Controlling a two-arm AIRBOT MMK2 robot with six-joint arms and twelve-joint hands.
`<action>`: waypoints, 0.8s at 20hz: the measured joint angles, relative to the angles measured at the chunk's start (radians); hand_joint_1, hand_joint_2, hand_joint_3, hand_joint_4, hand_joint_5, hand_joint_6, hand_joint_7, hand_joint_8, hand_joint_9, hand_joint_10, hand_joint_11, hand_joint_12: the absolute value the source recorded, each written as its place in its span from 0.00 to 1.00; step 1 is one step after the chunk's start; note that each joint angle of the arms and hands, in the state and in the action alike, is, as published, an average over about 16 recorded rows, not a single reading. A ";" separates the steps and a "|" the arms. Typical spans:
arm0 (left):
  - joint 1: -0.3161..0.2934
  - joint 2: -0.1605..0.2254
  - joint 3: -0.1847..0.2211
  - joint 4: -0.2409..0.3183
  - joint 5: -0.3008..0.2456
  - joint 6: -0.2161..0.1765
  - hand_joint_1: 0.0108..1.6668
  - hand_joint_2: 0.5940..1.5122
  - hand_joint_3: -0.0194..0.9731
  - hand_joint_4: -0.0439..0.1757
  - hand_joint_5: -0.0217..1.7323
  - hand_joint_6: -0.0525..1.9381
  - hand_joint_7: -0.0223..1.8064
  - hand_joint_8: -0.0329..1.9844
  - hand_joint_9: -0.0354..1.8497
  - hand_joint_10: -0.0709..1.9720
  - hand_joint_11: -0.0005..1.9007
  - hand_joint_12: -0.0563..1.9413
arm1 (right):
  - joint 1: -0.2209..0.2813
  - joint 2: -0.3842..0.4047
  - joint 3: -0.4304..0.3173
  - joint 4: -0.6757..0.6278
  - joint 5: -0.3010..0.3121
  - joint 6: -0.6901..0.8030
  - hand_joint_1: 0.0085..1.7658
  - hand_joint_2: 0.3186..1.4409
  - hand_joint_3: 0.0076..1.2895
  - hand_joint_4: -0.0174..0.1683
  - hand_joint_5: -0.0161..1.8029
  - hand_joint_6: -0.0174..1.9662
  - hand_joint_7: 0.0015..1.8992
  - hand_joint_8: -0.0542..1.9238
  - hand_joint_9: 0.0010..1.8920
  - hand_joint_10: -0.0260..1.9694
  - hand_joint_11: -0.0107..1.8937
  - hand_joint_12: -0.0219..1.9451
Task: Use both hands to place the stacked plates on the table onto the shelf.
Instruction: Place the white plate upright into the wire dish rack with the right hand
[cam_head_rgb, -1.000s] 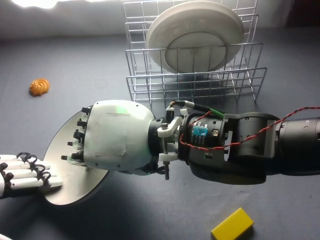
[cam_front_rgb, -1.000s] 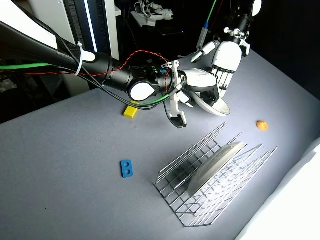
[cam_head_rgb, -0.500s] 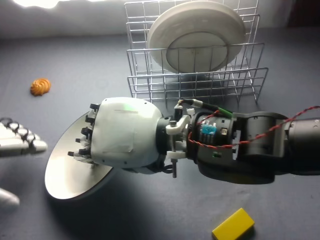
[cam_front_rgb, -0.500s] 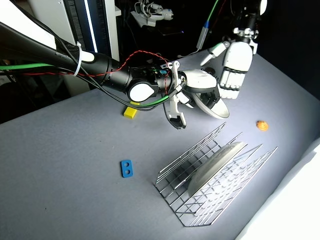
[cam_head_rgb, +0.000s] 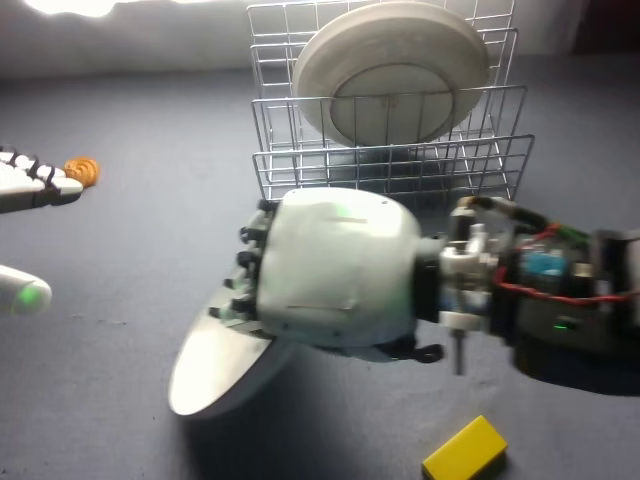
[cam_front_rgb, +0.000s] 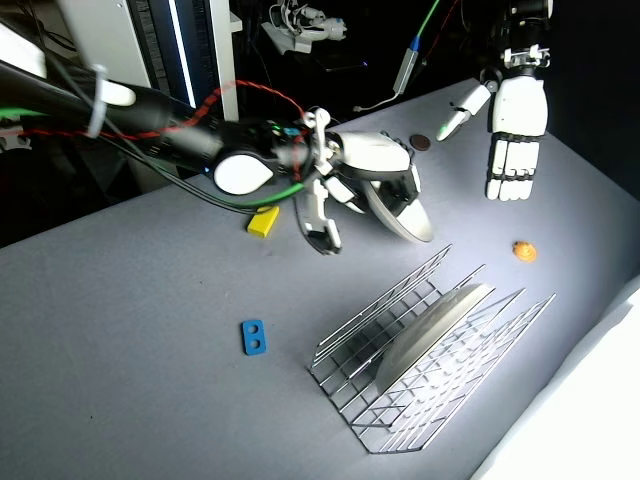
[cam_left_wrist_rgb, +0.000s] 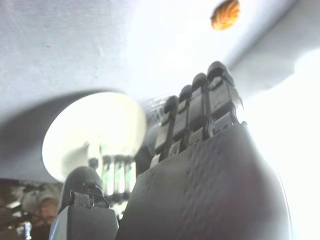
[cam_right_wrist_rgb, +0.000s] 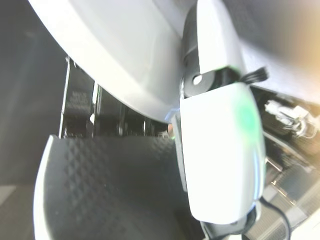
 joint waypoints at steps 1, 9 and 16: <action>-0.013 0.000 0.003 0.001 0.007 0.000 0.01 0.50 0.04 0.20 0.03 0.04 0.02 0.02 0.03 0.04 0.01 0.03 | 0.004 0.028 -0.027 0.006 0.001 0.000 0.74 0.60 0.01 0.09 0.46 0.49 0.52 0.50 0.54 0.54 0.47 0.62; -0.081 0.000 0.012 0.041 0.045 -0.002 0.01 0.50 0.04 0.21 0.03 0.04 0.02 0.02 0.03 0.04 0.01 0.03 | 0.070 0.222 -0.199 0.049 0.008 0.008 0.75 0.60 0.01 0.11 0.48 0.52 0.54 0.50 0.54 0.53 0.47 0.61; -0.101 0.001 0.015 0.087 0.053 -0.003 0.01 0.50 0.04 0.21 0.02 0.04 0.02 0.02 0.03 0.04 0.01 0.03 | 0.173 0.323 -0.252 0.065 -0.010 0.078 0.76 0.60 0.01 0.10 0.48 0.53 0.54 0.50 0.54 0.53 0.48 0.60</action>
